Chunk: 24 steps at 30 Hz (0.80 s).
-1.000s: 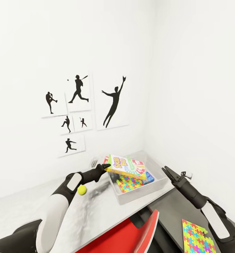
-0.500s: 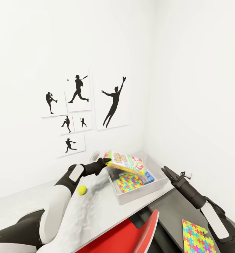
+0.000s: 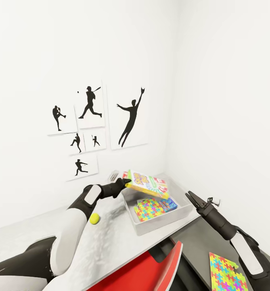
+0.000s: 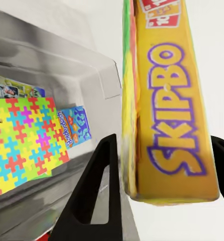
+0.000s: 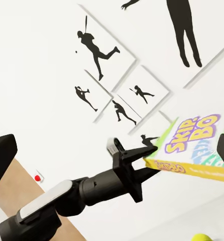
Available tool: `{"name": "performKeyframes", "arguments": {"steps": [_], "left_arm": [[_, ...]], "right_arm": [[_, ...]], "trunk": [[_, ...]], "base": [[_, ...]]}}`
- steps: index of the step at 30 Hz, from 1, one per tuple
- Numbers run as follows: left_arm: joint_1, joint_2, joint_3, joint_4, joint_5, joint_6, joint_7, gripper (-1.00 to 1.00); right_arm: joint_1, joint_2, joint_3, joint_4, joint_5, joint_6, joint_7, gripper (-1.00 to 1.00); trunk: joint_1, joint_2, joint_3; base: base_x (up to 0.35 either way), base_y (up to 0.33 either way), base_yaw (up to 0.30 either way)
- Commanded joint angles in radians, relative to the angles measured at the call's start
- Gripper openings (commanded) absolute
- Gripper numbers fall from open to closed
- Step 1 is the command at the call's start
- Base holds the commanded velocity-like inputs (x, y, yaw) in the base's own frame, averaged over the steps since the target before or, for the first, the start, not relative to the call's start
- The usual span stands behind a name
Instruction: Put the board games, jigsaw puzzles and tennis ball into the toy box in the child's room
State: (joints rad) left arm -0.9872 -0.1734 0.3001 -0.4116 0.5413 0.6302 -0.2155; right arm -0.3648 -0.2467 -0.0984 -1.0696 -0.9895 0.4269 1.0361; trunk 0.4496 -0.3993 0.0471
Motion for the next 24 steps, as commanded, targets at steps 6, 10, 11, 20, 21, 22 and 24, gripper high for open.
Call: {"name": "performKeyframes", "arguments": {"steps": [6,10,11,20,21,22,24], "left_arm": [[-0.001,-0.001,-0.037,0.016,0.004,-0.064,0.042,-1.0],[-0.001,-0.001,-0.087,0.042,0.005,-0.112,0.051,-1.0],[-0.001,-0.001,-0.09,0.045,0.005,-0.119,0.052,-1.0],[-0.001,-0.001,-0.104,0.083,0.005,-0.148,0.056,-1.0],[-0.001,-0.001,-0.105,0.084,0.005,-0.148,0.056,-1.0],[-0.001,-0.001,-0.105,0.085,0.005,-0.147,0.055,-1.0],[-0.001,-0.001,-0.106,0.086,0.005,-0.147,0.055,-1.0]], "right_arm": [[0.0,-0.001,-0.001,0.0,-0.008,0.009,0.001,1.0],[0.0,-0.001,0.0,0.0,-0.007,0.009,0.001,1.0],[0.0,-0.001,0.0,0.0,-0.007,0.009,0.001,1.0],[0.0,-0.001,0.0,-0.014,-0.008,0.009,0.001,1.0],[0.0,-0.001,0.0,-0.015,-0.008,0.009,0.001,1.0],[0.0,-0.001,0.0,-0.015,-0.008,0.009,0.001,1.0],[0.0,-0.001,-0.001,-0.015,-0.007,0.009,0.001,1.0]], "trunk": [[0.0,-0.001,0.0],[0.0,-0.001,0.0],[0.0,-0.001,0.0],[0.0,-0.001,0.0],[0.0,-0.001,0.0],[0.0,-0.001,0.0],[0.0,-0.001,0.0]], "base": [[0.0,0.0,0.0],[0.0,0.0,0.0],[0.0,0.0,0.0],[0.0,0.0,0.0],[0.0,0.0,0.0],[0.0,0.0,0.0],[0.0,0.0,0.0]]}}
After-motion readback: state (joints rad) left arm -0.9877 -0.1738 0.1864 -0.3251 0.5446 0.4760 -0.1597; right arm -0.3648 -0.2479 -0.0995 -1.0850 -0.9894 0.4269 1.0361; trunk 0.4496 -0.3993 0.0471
